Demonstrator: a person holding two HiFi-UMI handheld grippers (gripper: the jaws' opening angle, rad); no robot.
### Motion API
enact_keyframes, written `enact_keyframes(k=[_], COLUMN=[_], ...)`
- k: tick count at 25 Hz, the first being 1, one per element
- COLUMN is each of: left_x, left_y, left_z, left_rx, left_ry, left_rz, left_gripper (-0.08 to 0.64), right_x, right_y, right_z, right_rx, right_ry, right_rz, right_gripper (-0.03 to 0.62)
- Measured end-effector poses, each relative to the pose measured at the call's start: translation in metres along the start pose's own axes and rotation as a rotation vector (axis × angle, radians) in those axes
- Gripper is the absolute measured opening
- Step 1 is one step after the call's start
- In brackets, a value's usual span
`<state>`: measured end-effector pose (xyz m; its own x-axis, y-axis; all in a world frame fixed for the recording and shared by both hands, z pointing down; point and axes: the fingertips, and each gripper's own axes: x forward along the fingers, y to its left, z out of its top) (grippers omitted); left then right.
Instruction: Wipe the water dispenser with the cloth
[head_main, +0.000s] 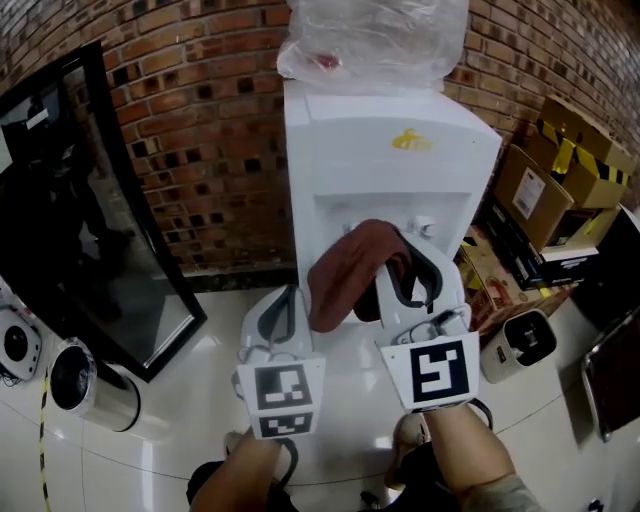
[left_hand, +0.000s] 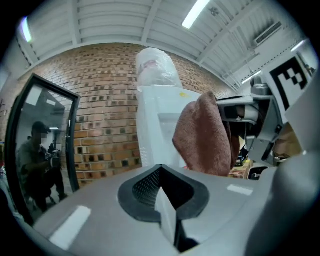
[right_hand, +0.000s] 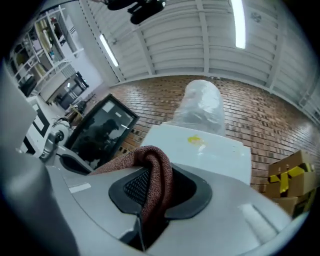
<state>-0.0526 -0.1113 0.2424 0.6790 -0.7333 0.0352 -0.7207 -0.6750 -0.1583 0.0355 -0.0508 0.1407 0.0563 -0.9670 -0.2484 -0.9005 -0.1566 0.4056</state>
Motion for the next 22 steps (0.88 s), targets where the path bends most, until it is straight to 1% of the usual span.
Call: enact_keyframes(k=[1,3,4,6,9,12,15,17,22], left_x=[-0.003,-0.009,-0.012,-0.016,-0.019,-0.019,-0.016,-0.014,-0.012], left_y=[0.010,0.029,0.037,0.051,0.063,0.069,0.068,0.065,0.052], left_z=[-0.001,-0.004,-0.006,-0.010,-0.018,-0.025,-0.024,-0.023,-0.022], left_rx=[-0.003,-0.006,-0.004,0.004,0.017,0.013,0.005,0.002,0.008], left_ry=[0.003,0.010,0.013,0.022,0.044,0.062,0.057,0.052,0.051], left_rz=[0.021,0.059,0.076,0.101,0.115,0.109,0.098,0.088,0.056], left_gripper=[0.000,0.000,0.000,0.000,0.000,0.000,0.000,0.000,0.000], right_x=[0.005,0.014,0.019,0.029,0.045,0.055,0.057,0.056,0.052], right_y=[0.018,0.052,0.066,0.084,0.093,0.099,0.105,0.105,0.089], right_z=[0.000,-0.009,-0.015,-0.028,-0.049,-0.072,-0.083,-0.086,-0.096], right_rx=[-0.013,-0.031,-0.033,-0.018,0.010,0.011,-0.023,-0.022,0.073], right_ry=[-0.001,0.030,0.050,0.078,0.117,0.155,0.150,0.141,0.153], right_rz=[0.036,0.099,0.120,0.132,0.109,0.093,0.085,0.075,0.028], right_gripper=[0.089,0.089,0.089,0.089,0.089,0.089,0.089,0.089,0.089])
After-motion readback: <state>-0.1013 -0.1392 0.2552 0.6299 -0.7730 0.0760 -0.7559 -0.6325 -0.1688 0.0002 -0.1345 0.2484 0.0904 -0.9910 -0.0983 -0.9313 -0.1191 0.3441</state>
